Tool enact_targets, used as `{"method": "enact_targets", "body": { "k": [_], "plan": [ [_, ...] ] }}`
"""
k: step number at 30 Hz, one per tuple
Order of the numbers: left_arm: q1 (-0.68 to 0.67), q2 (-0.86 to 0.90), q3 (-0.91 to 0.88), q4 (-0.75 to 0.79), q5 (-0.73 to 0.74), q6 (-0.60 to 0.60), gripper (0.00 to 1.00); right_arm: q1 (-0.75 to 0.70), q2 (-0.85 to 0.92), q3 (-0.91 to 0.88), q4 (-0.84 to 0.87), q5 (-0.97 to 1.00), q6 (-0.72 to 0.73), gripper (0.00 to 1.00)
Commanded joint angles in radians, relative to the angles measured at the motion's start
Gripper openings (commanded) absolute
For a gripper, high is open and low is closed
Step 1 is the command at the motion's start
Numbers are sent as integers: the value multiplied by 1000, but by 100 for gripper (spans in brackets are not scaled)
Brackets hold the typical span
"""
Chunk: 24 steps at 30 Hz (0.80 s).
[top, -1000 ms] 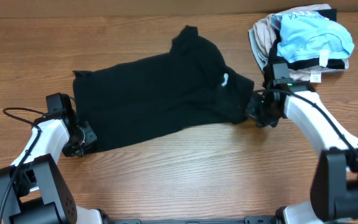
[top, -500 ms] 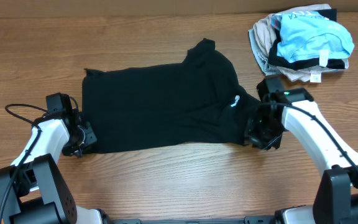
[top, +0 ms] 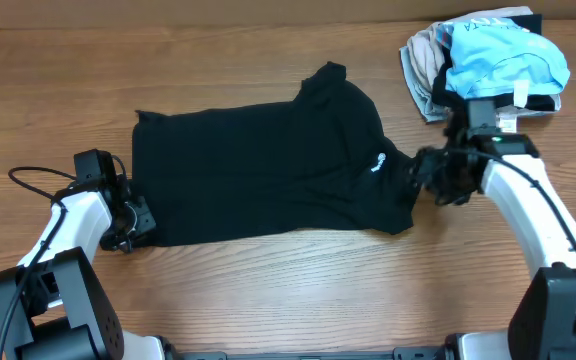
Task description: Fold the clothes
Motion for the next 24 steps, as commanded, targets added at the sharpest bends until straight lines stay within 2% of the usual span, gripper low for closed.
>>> {"method": "enact_targets", "body": {
  "k": [1,8,16,20,24],
  "plan": [
    [-8,68,-35,26,2,23,4,-29,13,23,69,14,-66,69],
    [-8,68,-35,35,2,23,4,-29,152,23,174,14,-112,73],
    [-8,68,-35,40,2,23,4,-29,260,22,257,14,-138,72],
    [-8,68,-35,42,2,23,4,-29,261,17,292,11,-138,58],
    [-8,68,-35,42,2,23,4,-29,261,-5,300,10,-138,49]
  ]
}}
